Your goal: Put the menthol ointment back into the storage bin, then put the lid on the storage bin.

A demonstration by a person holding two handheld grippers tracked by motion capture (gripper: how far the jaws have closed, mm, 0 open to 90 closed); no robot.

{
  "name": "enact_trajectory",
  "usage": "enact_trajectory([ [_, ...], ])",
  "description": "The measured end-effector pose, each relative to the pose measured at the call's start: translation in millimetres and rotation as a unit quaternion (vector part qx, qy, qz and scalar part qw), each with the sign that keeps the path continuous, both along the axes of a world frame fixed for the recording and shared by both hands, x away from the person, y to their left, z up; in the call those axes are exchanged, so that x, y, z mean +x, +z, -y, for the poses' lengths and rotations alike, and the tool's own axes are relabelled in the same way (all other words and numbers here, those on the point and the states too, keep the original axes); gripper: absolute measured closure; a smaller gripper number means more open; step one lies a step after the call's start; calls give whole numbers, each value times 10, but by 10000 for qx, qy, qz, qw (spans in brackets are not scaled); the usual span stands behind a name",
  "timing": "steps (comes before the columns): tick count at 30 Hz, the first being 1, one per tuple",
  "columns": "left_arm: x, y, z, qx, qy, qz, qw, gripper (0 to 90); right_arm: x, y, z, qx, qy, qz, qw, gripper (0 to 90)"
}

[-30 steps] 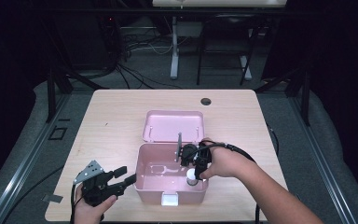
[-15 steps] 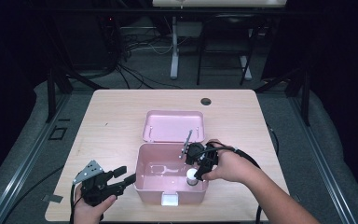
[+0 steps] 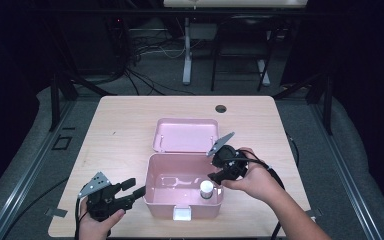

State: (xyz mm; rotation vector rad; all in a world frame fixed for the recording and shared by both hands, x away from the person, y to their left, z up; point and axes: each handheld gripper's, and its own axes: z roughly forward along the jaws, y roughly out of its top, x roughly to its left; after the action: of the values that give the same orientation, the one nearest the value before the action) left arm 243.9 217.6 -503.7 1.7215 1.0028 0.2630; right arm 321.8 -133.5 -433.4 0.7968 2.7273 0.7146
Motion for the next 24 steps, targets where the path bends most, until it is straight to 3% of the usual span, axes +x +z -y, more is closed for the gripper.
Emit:
enact_trajectory([
  [4, 9, 1, -4, -9, -21, -5, 10000, 457, 14, 36, 70, 442, -405, 210, 9980, 548],
  [12, 15, 1, 5, 27, -40, -4, 10000, 460, 77, 1, 175, 909, -874, 411, 9912, 549],
  [17, 10, 4, 8, 34, -37, 21, 10000, 466, 141, -8, 217, 1111, -1174, 511, 9855, 554],
  [21, 2, 15, 17, 87, -57, 49, 9999, 486, 210, -45, 223, 1116, -1334, 503, 9835, 555],
  [24, -3, 21, 25, 119, -84, 44, 9999, 501, 252, -64, 239, 1203, -1550, 645, 9784, 543],
])
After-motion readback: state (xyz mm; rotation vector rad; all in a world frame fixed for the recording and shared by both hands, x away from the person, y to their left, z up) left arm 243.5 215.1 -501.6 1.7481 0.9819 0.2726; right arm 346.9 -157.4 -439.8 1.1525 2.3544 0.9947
